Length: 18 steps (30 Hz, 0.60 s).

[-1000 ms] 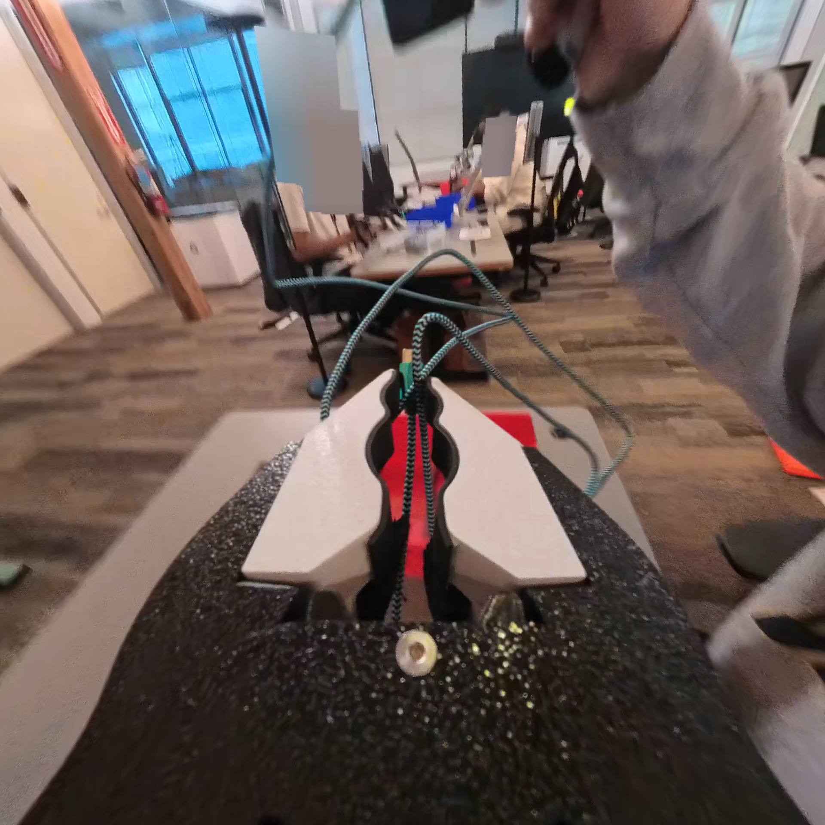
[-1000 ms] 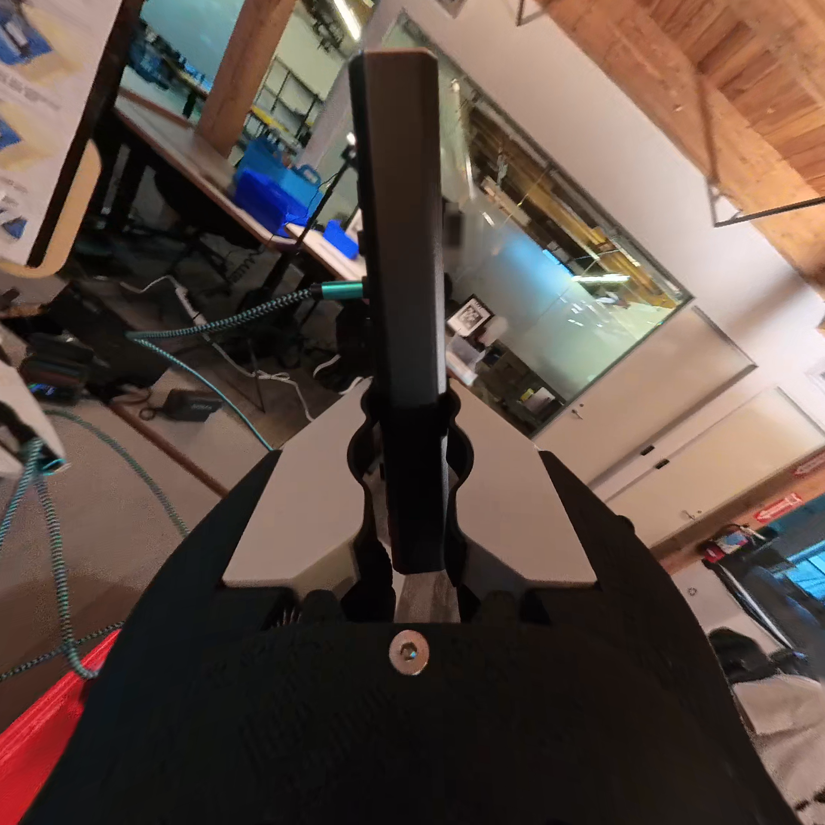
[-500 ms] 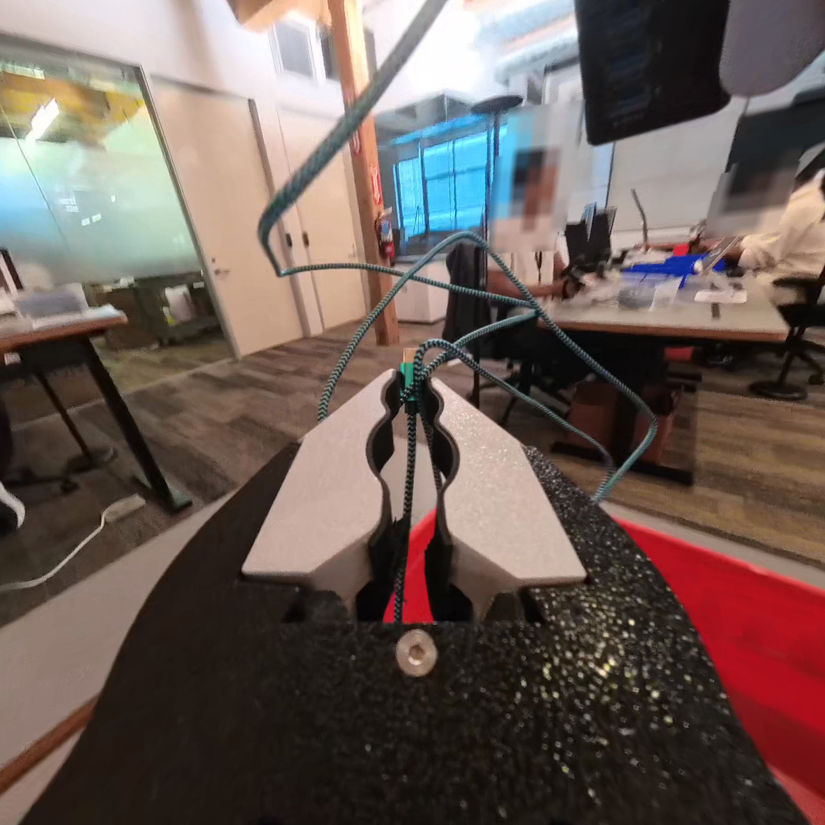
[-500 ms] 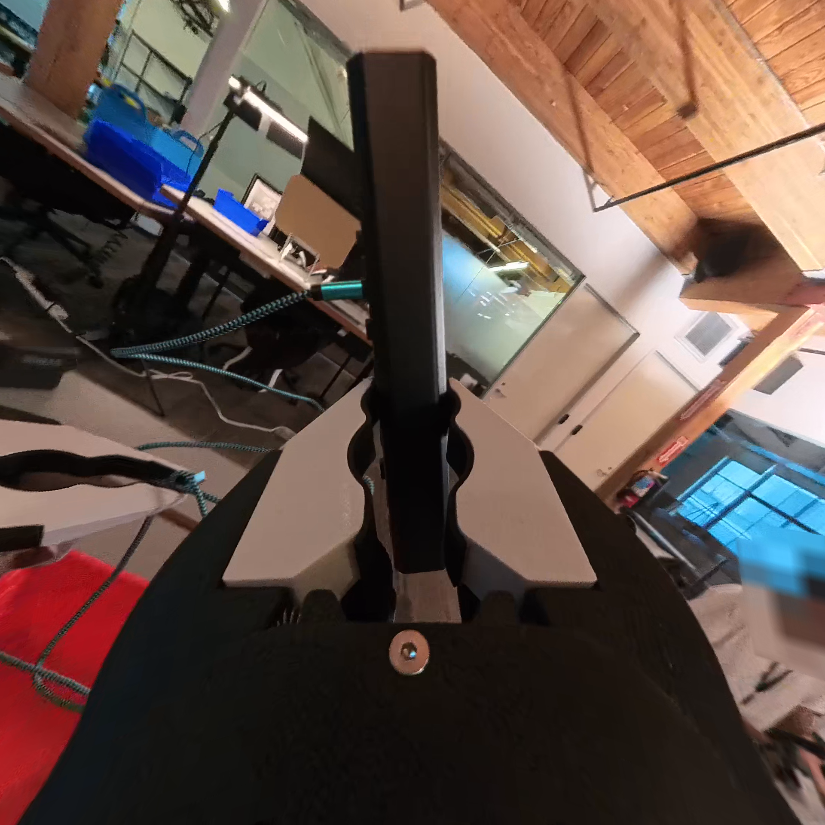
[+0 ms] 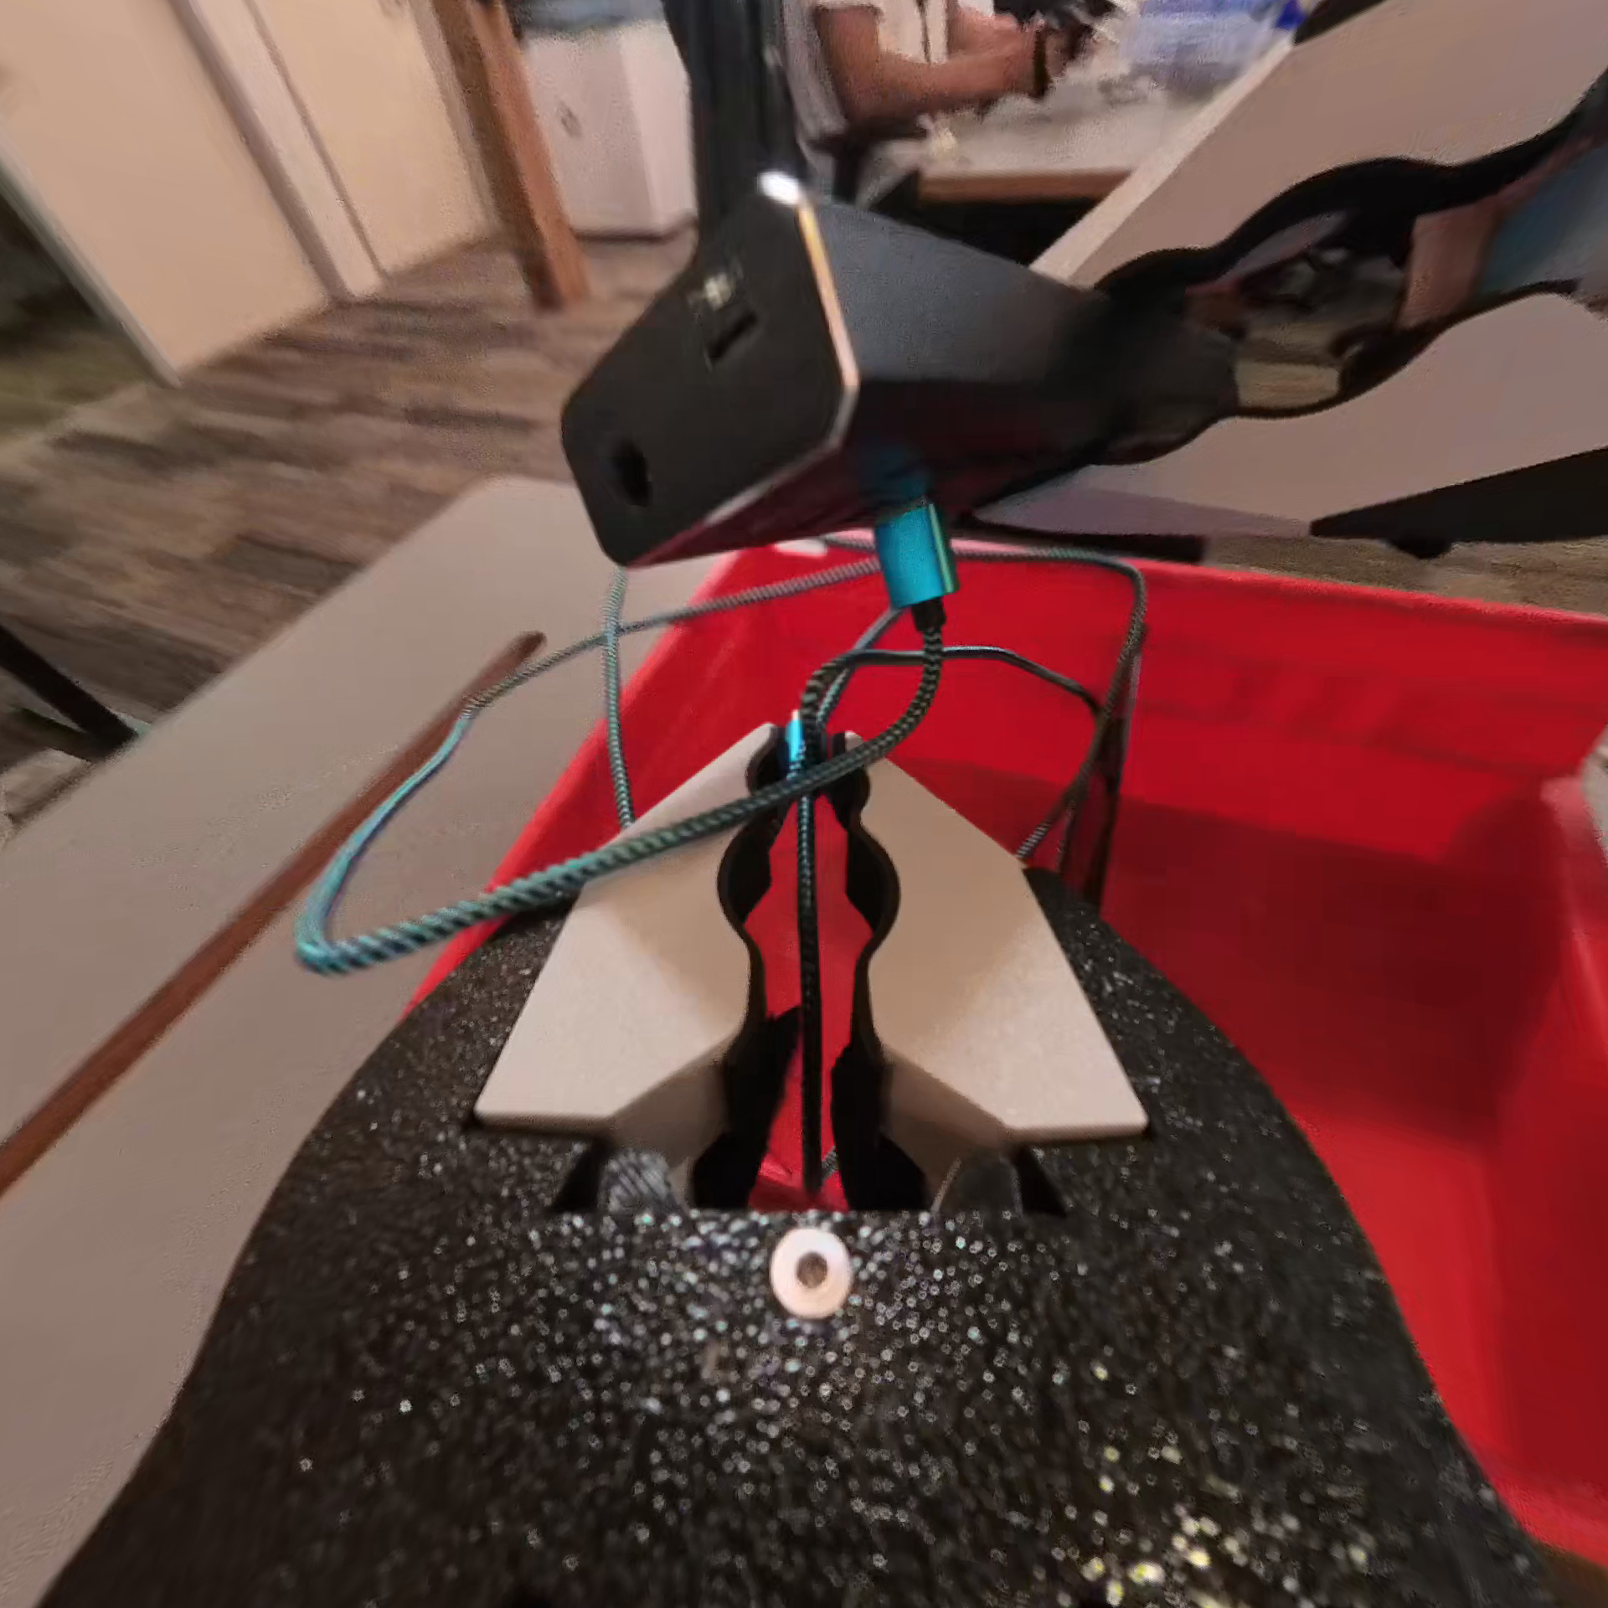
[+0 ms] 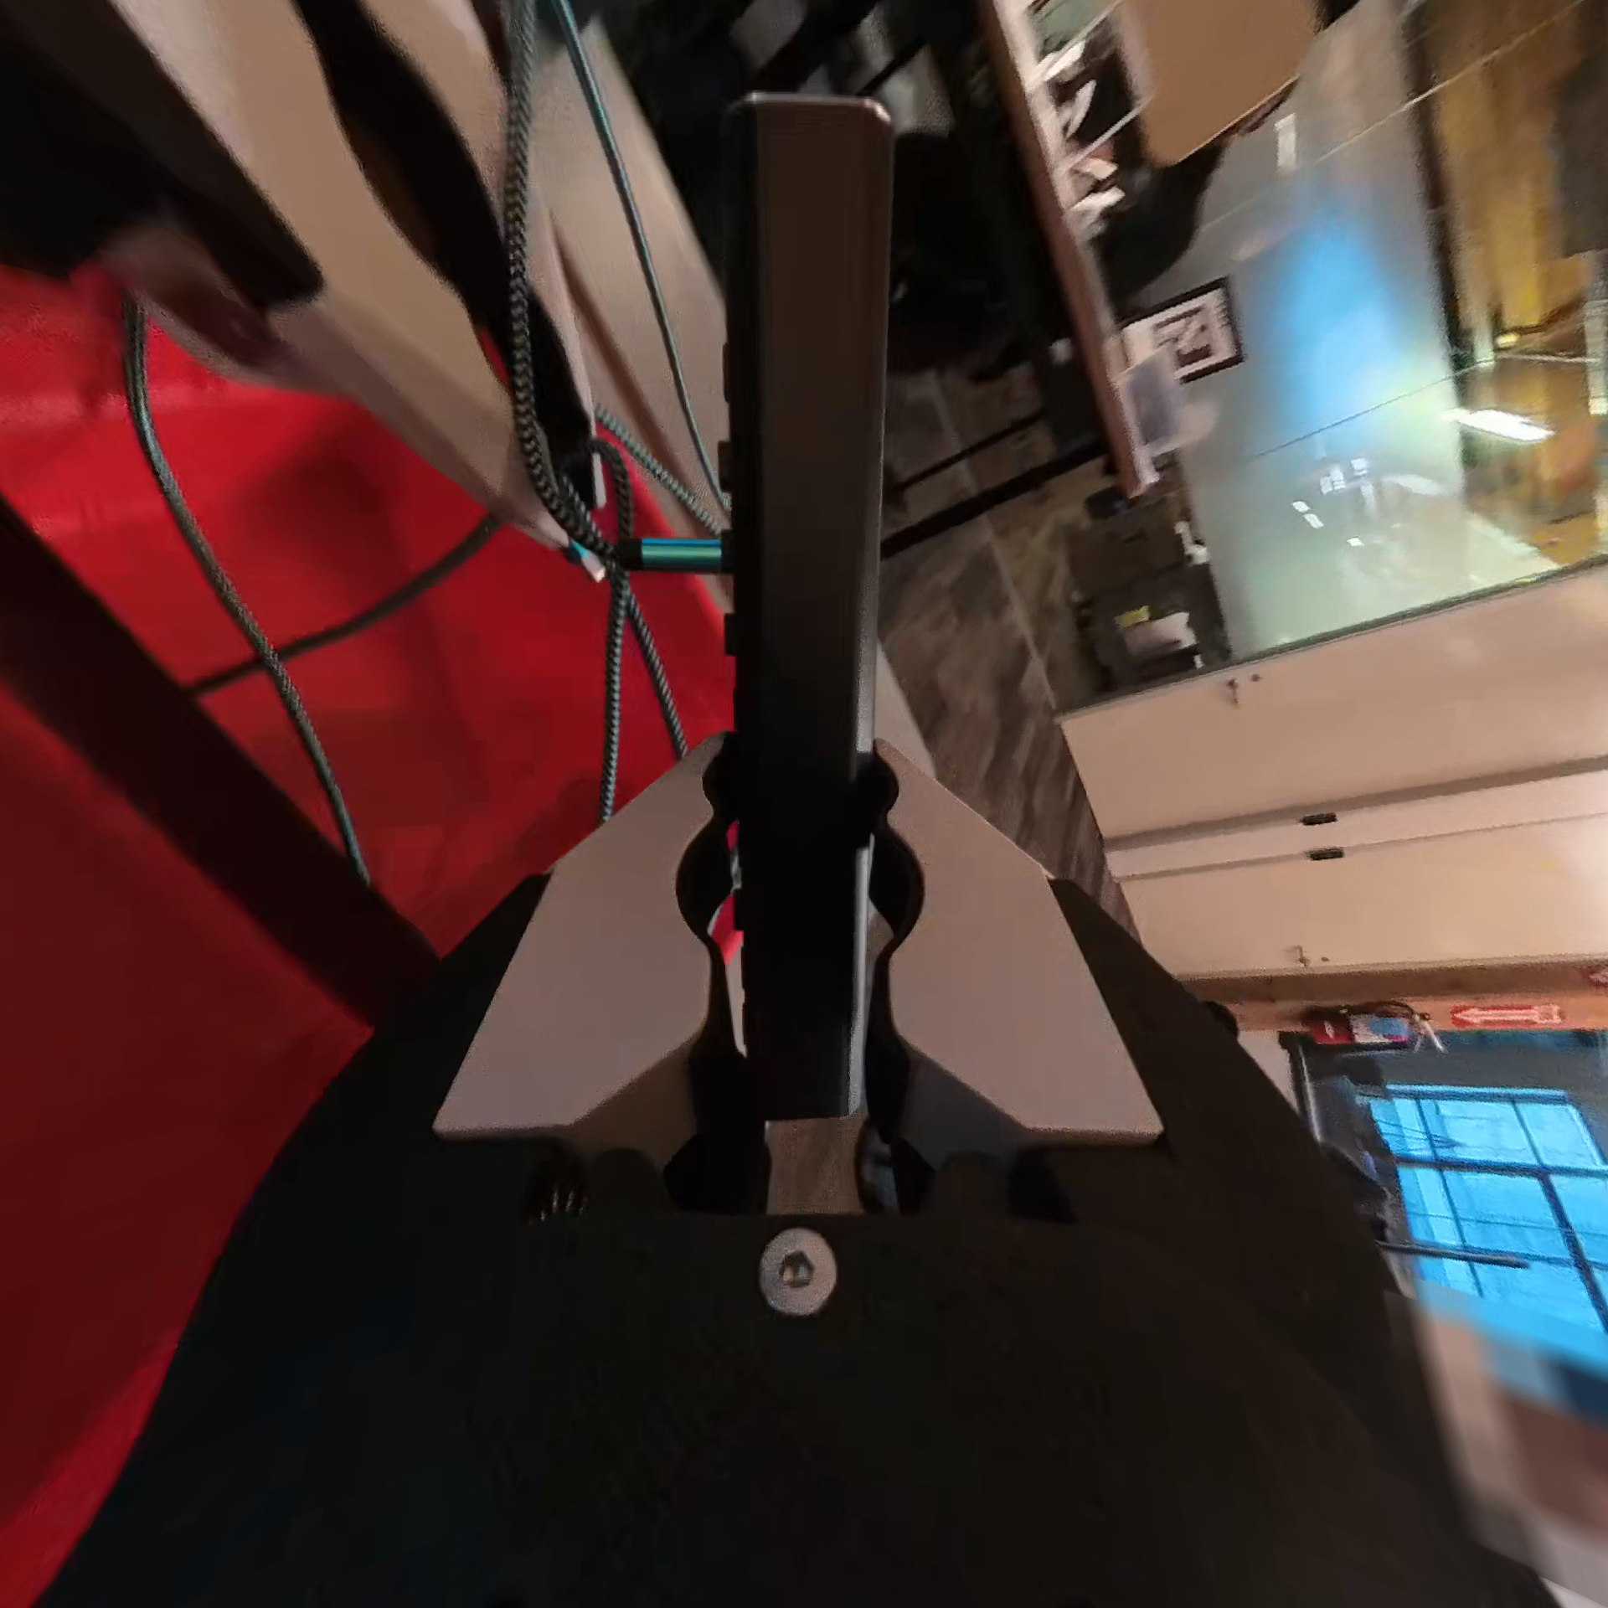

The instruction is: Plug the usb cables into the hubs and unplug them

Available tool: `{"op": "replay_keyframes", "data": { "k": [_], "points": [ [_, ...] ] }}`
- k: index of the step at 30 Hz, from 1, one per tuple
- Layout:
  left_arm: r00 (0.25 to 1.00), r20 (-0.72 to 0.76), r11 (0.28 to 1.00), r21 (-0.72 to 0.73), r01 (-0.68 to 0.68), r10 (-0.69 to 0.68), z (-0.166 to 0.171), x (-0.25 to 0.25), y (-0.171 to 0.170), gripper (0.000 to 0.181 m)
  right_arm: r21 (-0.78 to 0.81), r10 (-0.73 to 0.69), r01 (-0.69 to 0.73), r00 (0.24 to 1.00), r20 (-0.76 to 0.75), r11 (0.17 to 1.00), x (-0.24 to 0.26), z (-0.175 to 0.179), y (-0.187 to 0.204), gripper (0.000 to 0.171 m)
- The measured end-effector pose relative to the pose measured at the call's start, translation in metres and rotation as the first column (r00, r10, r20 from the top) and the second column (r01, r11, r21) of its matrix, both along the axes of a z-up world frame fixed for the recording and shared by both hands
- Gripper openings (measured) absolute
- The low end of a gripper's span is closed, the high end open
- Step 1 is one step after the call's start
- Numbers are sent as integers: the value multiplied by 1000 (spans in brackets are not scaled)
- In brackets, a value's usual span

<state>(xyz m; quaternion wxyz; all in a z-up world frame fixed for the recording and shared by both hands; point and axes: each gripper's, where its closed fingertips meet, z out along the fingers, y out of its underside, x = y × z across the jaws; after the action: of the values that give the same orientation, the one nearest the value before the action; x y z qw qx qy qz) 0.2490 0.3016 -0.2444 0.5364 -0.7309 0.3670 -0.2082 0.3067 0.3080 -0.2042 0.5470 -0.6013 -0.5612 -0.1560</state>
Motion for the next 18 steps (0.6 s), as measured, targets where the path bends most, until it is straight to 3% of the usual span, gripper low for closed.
{"op": "replay_keyframes", "data": {
  "k": [1, 3, 6, 8, 10, 14, 18],
  "points": [
    [1000, -9, 998, -52, 24, -25, -8, 0, -4, 10, -27, -1, 2, 999, 44, 1000, 3, -7, 0, 26],
    [996, -32, 986, -142, 82, -87, -20, -2, -18, 10, -68, -3, 14, 987, 159, 998, 10, -20, 2, 26],
    [981, 2, 967, -170, 189, -192, -11, -10, -47, 29, -123, 21, 23, 941, 338, 992, 14, -41, 5, 26],
    [979, -39, 959, -213, 186, -199, -10, -28, -60, 31, -192, 70, 11, 910, 409, 981, 10, -51, 3, 26],
    [986, -23, 972, -174, 159, -165, 2, -49, -65, 35, -226, 106, 12, 858, 503, 974, 5, -57, 4, 26],
    [978, 187, 992, -74, 106, -91, 39, -93, -75, 45, -406, 293, -42, 761, 579, 913, -22, -73, -10, 26],
    [954, 299, 999, 27, -31, 21, 50, -143, -78, 46, -539, 349, 54, 707, 616, 841, -33, -97, -7, 26]
  ]
}}
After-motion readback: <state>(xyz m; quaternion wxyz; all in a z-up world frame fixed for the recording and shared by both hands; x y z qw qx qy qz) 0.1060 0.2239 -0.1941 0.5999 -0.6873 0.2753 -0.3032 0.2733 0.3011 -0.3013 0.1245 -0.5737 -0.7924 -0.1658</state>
